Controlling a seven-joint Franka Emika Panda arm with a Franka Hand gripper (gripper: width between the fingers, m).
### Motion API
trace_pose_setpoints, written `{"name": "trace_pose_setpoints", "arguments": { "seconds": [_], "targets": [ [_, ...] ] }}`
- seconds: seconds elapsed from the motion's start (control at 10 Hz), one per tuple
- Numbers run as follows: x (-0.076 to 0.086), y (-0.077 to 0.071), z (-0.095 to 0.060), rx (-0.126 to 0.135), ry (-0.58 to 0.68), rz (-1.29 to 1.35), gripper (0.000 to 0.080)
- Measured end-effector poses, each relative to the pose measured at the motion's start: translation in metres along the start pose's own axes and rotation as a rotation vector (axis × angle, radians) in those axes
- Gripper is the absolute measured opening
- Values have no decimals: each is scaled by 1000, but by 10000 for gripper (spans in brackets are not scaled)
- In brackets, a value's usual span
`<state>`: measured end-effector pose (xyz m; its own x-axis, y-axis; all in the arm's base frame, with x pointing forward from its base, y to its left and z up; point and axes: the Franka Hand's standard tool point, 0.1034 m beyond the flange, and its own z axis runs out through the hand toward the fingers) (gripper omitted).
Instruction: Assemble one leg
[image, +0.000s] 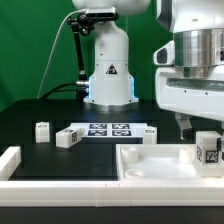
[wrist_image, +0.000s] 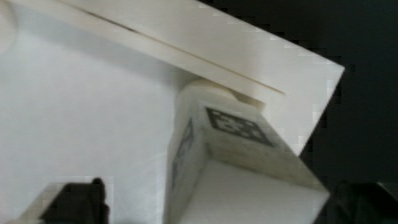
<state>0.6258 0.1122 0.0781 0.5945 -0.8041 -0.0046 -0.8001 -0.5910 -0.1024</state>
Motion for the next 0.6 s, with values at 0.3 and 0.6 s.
{"name": "trace_pose_setpoints", "arguments": {
  "seconds": [0.3,0.6],
  "targets": [
    [-1,-1,1,-15,3,-330,649],
    [-8,-4,1,-34,13,-613,649]
  ]
}}
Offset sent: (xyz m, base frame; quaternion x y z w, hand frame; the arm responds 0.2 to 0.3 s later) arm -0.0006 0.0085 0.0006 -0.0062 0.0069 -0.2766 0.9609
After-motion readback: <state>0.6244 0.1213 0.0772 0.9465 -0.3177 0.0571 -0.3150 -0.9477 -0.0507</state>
